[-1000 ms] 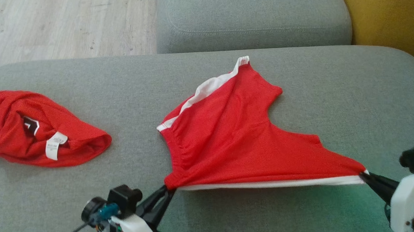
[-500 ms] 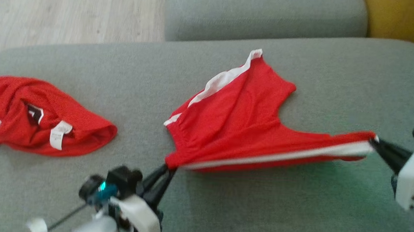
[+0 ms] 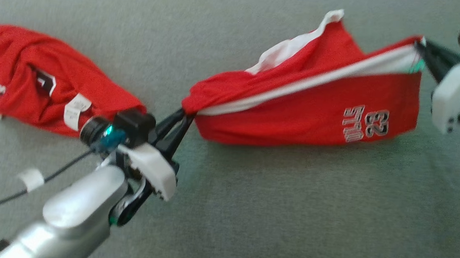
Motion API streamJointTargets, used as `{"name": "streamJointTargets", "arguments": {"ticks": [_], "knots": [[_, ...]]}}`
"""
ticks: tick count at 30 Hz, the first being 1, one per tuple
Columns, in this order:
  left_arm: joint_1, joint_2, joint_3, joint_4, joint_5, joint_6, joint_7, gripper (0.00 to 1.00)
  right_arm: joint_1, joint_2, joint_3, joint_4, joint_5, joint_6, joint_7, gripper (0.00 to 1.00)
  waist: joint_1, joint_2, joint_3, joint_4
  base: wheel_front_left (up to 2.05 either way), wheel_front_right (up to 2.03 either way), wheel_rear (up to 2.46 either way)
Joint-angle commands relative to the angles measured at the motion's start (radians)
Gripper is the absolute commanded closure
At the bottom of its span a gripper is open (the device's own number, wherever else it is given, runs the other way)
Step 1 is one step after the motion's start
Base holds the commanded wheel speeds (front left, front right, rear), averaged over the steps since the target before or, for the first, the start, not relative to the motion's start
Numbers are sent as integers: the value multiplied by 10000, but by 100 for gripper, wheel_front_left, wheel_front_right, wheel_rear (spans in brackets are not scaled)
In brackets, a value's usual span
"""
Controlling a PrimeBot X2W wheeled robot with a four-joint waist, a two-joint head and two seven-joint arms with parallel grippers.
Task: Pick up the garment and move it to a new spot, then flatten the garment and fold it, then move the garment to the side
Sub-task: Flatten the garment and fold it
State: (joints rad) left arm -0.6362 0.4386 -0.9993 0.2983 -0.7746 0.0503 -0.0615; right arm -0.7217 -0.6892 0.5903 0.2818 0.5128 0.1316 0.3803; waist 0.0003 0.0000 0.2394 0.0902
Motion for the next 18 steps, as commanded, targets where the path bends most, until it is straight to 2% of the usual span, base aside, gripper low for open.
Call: {"name": "streamJointTargets", "arguments": {"ticks": [1,10,18], "knots": [[-593,151,525,-42,29,-85,28,100,-502,-121,105,14,-242,-9,7,100,-3,0,534,424,0,0,0],[-1889,-496,554,1028,60,-695,42,100,-2934,440,1433,2039,-709,-9,-519,100,-3,0,1466,1017,0,0,0],[-2709,-998,490,1878,202,-995,-84,100,-4087,621,2339,3428,-684,-9,-1001,100,-3,0,2005,1202,0,0,0]]}}
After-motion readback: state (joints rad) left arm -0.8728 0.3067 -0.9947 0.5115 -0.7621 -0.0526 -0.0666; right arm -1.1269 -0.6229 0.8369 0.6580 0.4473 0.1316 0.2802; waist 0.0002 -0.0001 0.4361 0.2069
